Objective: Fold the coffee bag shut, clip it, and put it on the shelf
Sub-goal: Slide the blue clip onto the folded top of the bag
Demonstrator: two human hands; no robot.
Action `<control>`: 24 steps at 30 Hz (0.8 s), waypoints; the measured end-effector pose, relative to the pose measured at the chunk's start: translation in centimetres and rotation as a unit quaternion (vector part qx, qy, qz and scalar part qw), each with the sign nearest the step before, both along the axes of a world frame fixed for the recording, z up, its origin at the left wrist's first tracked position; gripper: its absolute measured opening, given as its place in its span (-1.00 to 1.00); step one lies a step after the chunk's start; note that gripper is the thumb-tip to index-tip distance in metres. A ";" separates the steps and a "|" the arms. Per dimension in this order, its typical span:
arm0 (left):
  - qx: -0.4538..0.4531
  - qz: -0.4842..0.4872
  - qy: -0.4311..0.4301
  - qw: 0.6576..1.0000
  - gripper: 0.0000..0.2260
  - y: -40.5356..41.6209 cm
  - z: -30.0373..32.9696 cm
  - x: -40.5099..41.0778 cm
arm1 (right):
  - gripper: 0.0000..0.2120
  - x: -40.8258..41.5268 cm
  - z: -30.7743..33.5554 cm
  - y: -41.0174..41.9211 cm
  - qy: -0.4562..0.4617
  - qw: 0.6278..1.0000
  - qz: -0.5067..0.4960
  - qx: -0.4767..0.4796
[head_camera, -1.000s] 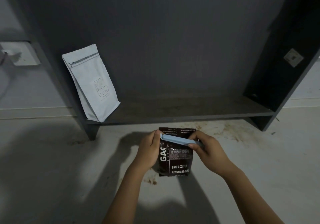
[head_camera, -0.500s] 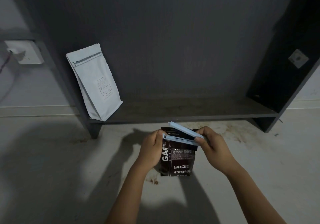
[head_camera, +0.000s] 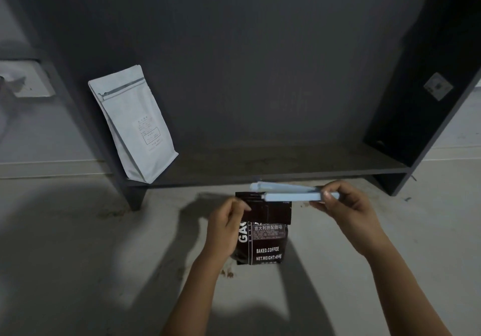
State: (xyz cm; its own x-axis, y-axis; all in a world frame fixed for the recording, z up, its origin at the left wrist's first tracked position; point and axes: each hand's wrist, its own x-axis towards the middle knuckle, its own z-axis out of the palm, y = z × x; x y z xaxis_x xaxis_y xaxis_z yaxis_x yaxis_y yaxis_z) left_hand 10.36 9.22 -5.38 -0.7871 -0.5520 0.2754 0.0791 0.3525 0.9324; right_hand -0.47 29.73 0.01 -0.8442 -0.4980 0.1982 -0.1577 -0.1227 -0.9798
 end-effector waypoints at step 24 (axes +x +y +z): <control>0.175 0.035 0.002 0.984 -0.62 -0.1 -1.9 -1.3 | -0.82 -1.6 -5.9 0.7 0.001 0.999 -0.048 0.009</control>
State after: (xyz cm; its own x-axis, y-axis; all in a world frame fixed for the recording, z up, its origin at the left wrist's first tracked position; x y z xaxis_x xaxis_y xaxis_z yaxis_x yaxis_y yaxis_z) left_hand 9.05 9.11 -7.30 -0.7428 -0.6667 0.0614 0.0690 0.0150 0.9975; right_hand -2.11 30.41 -5.87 -0.8879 -0.4183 0.1914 -0.1697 -0.0889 -0.9815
